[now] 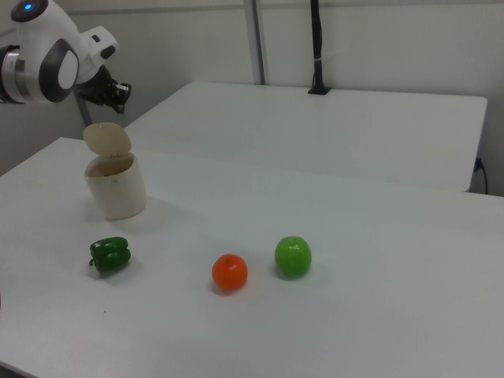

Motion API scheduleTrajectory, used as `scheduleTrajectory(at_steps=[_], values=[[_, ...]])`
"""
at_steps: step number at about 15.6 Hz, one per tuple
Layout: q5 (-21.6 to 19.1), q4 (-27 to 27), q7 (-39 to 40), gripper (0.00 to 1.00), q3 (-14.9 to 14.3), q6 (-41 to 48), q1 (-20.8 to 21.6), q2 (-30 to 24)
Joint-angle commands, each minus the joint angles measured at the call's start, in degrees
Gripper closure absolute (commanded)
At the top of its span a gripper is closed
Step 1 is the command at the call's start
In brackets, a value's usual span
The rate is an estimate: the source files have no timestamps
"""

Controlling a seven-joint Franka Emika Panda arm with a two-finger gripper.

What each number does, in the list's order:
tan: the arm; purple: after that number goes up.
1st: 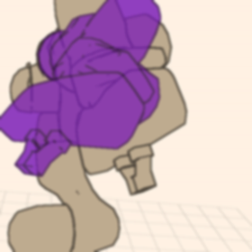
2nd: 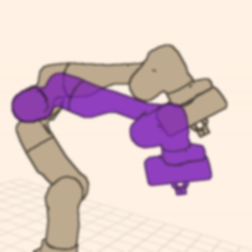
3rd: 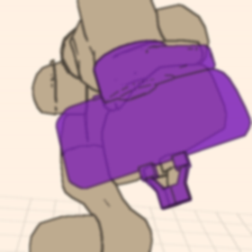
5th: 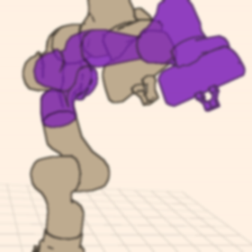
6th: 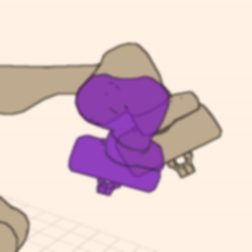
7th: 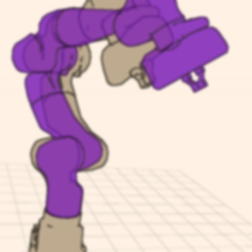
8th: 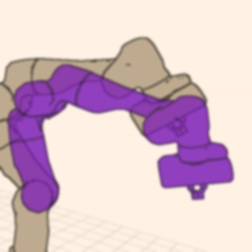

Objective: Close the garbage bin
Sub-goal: 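Move the gripper over the open lid of the cream bin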

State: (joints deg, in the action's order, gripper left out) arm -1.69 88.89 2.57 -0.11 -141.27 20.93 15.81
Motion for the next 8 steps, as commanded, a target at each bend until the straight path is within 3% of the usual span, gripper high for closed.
scheduleTrajectory(at_steps=[1,8], values=[[-1.3,-0.12,1.21,1.0,-0.77,-5.4,3.05,1.24],[-1.13,-0.21,1.38,1.0,-0.59,-15.95,6.14,5.63]])
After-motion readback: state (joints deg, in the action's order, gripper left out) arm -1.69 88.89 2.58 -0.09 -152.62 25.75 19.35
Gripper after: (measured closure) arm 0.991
